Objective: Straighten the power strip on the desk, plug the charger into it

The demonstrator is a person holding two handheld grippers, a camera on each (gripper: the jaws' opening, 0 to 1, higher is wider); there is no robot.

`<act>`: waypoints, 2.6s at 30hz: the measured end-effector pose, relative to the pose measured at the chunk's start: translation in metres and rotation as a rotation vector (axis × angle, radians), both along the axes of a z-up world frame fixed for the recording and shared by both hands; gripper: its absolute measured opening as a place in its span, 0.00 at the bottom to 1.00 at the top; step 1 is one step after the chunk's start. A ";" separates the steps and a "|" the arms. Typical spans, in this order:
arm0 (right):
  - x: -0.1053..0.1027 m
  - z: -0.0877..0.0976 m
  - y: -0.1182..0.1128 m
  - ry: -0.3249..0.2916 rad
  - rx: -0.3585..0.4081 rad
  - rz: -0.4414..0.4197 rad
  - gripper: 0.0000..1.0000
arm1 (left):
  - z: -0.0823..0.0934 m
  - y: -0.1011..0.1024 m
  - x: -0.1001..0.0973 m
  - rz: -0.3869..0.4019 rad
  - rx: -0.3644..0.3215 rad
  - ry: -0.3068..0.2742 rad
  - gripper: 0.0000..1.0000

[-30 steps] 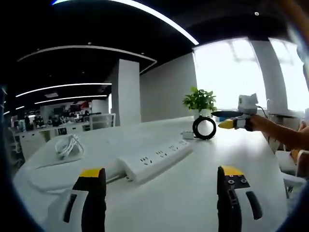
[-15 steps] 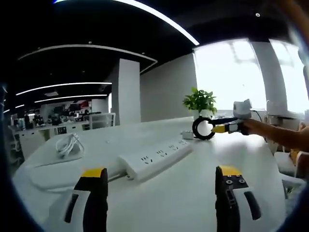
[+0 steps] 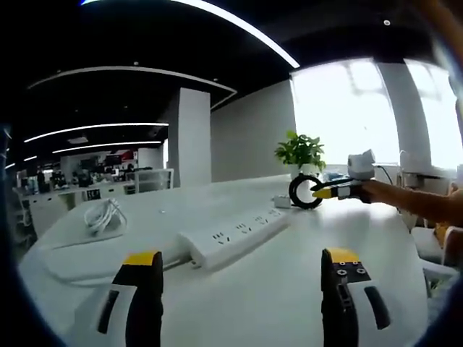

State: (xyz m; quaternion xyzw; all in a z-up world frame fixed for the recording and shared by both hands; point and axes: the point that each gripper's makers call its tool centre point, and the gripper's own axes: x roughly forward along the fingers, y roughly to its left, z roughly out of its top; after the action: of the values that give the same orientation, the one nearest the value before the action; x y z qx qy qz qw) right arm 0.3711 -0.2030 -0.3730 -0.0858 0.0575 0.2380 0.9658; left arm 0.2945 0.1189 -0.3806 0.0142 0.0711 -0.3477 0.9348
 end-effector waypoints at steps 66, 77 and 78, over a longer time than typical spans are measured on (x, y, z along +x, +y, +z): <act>-0.008 0.087 0.053 -0.088 0.051 0.033 0.07 | 0.005 -0.009 -0.007 -0.021 -0.012 -0.013 0.86; -0.025 0.123 0.077 -0.168 0.085 0.048 0.07 | 0.006 -0.010 -0.009 -0.023 -0.012 -0.017 0.86; -0.026 0.125 0.080 -0.173 0.088 0.051 0.07 | 0.006 -0.010 -0.009 -0.023 -0.012 -0.018 0.86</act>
State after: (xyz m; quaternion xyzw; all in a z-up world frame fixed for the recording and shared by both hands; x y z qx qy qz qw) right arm 0.3451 -0.1233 -0.2482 -0.0650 -0.0391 0.2566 0.9635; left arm 0.2851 0.1086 -0.3743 0.0124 0.0603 -0.3588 0.9314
